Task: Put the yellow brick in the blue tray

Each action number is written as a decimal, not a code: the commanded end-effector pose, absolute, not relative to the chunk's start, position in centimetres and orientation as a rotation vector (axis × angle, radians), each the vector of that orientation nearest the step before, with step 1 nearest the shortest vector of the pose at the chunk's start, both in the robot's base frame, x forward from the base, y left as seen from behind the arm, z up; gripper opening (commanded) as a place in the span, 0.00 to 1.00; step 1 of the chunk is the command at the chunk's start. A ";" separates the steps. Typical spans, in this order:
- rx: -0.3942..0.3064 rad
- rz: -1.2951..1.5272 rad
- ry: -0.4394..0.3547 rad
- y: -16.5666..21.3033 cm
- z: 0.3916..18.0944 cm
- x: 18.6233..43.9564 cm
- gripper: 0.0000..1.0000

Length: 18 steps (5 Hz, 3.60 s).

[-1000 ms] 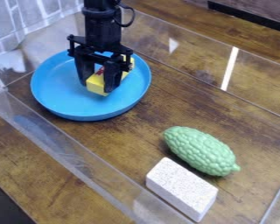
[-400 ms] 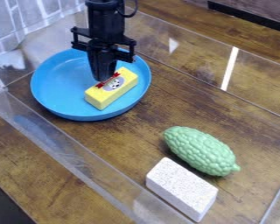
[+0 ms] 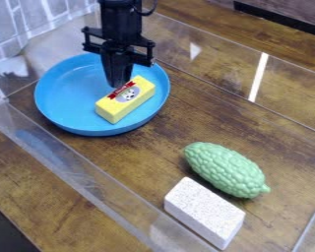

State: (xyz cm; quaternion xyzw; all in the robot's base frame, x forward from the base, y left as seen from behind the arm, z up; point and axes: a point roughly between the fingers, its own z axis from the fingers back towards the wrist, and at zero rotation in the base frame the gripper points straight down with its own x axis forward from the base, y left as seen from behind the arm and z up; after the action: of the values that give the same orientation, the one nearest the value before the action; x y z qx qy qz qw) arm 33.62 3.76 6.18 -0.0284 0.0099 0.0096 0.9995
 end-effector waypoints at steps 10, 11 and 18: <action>-0.030 -0.050 -0.041 3.3 4.9 36.4 0.00; -0.030 -0.056 -0.052 3.4 5.7 36.4 0.00; -0.025 -0.081 -0.132 4.6 10.9 36.7 1.00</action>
State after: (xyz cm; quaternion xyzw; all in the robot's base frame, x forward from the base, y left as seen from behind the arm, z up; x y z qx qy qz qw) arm 35.61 3.74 6.77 -0.0236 -0.0029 -0.0483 0.9986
